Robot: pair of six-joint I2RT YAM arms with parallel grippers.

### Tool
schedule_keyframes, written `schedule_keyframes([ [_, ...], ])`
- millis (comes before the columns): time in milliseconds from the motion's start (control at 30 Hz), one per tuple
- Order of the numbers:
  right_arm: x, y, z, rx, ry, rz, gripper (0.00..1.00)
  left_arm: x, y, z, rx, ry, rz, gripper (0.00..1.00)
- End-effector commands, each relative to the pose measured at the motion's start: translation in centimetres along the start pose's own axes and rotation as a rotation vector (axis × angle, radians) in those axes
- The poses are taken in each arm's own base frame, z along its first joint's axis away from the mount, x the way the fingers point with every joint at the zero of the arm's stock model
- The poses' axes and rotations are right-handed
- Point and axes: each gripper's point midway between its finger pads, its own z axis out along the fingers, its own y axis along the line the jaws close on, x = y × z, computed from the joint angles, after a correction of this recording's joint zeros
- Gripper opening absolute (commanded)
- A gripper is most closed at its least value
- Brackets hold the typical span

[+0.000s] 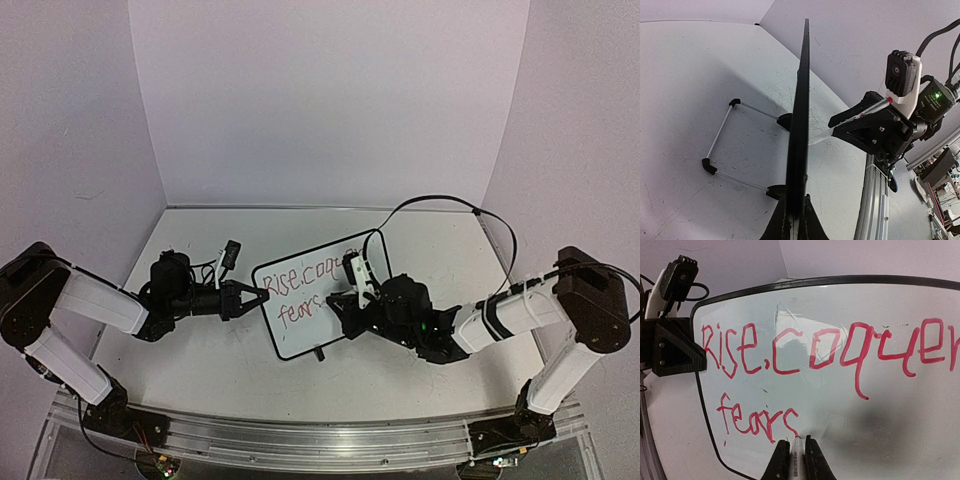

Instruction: Write a sentence on the whiteboard

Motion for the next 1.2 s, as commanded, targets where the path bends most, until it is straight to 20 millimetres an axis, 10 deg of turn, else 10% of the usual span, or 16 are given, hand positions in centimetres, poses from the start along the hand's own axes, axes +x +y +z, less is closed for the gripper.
schedule_keyframes([
  [0,0.5,-0.3,-0.3,0.022,0.015,0.007,0.0,0.6,0.8,0.0,-0.037,0.03,-0.011,0.0],
  [633,-0.9,1.0,1.5,0.006,-0.026,0.012,0.0,0.8,0.8,-0.2,-0.043,0.029,-0.014,0.0],
  [1167,-1.9,0.2,-1.7,-0.017,-0.056,0.013,0.0,0.7,0.8,-0.2,-0.042,0.03,-0.013,0.0],
])
